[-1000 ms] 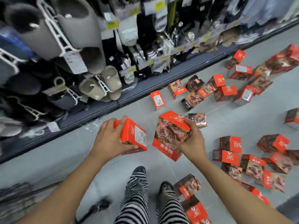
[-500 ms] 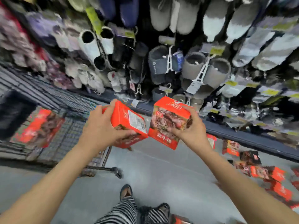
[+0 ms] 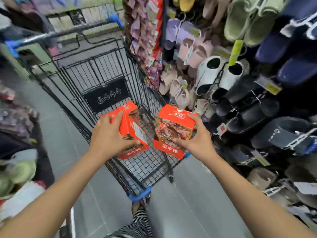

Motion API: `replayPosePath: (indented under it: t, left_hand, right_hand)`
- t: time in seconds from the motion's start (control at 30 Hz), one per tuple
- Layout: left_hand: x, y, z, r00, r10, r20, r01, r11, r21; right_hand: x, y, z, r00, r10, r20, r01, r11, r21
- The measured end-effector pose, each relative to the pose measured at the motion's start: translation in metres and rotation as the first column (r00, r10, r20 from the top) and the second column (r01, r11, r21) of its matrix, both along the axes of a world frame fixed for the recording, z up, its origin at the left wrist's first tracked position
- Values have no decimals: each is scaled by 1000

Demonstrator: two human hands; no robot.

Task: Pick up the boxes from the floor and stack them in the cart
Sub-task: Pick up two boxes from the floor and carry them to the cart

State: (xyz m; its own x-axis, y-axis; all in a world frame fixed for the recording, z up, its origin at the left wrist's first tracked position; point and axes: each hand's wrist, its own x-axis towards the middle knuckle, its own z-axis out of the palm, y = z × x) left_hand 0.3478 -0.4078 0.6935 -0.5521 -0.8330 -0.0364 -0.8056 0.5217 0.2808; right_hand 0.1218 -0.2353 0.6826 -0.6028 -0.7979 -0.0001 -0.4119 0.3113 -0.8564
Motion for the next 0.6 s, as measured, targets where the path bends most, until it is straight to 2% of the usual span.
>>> replayPosePath:
  t: [0.23,0.6]
  left_hand:
    - [-6,-86,-74,981,85,175,-98,993,63]
    - [-47,-156,-214,904,247,349,-317,935,158]
  right_hand:
    - [-11,-122,-71,978,208,-13,-200,951,238]
    - [-53,-262,-223,848,526,58,-507,776,376]
